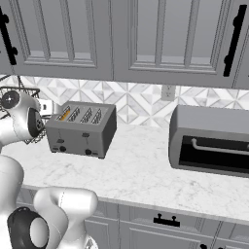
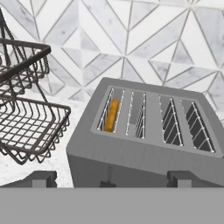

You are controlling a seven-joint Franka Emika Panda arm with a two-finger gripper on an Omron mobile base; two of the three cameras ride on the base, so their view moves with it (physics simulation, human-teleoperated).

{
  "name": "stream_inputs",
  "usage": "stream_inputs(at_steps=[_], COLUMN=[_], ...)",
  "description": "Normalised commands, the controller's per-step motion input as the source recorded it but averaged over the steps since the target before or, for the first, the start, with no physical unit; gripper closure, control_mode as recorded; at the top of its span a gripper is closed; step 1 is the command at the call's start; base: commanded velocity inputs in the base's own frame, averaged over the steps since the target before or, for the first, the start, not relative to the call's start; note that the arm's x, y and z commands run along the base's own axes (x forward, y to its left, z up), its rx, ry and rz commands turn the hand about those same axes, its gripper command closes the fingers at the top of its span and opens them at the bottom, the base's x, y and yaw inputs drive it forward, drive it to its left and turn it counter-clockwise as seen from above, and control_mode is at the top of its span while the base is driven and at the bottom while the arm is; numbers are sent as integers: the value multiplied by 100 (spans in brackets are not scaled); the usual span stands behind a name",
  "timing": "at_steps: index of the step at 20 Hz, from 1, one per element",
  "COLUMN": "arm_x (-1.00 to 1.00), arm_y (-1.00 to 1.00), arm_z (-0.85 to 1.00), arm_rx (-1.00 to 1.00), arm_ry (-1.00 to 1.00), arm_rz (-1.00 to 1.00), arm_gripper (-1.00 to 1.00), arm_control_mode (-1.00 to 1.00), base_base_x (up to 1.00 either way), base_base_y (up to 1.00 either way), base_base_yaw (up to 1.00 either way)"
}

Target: Start the toaster. Once the lever pops up, take the bread to the plate on the dining counter.

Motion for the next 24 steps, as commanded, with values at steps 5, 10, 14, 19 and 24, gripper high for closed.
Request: stream_inputs(at_steps=[5, 10, 14, 19, 24], arm_x=[-8, -5, -1, 0, 0], arm_y=[0, 0, 0, 0, 0], arm_z=[0, 0, 0, 0, 0], arm_rx=[0, 0, 0, 0, 0], arm_ry=[0, 0, 0, 0, 0], arm_rz=[0, 0, 0, 0, 0], arm_gripper=[-100, -100, -100, -100, -100], arm_control_mode=[-100, -100, -100, -100, -100], base_base_x=[0, 0, 0, 0, 0], base_base_y=[0, 0, 0, 0, 0], base_base_yaw=[0, 0, 0, 0, 0])
